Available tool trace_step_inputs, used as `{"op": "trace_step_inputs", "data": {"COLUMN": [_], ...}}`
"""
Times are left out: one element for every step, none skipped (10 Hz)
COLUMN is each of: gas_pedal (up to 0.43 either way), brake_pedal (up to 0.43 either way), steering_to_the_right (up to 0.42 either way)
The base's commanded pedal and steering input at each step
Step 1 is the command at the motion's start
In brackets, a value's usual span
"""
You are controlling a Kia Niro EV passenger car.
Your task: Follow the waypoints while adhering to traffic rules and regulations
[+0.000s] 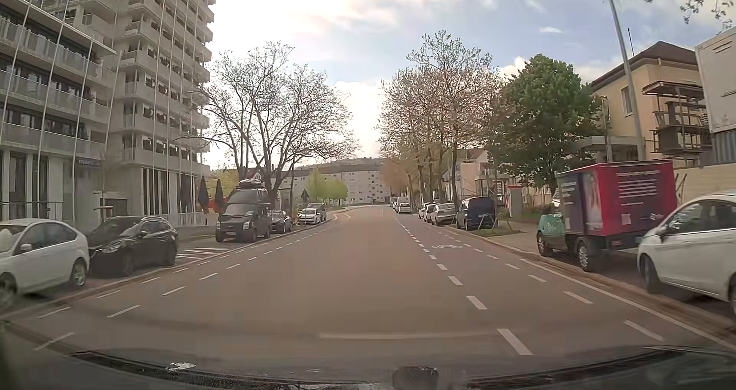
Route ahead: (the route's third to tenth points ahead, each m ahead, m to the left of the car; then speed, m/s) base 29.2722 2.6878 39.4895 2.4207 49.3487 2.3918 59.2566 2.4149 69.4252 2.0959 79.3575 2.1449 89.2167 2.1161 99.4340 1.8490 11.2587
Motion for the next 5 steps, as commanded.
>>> {"op": "trace_step_inputs", "data": {"gas_pedal": [0.059,0.059,0.059,0.059,0.059], "brake_pedal": [0.0,0.0,0.0,0.0,0.0], "steering_to_the_right": [-0.004,-0.004,-0.004,-0.004,-0.003]}}
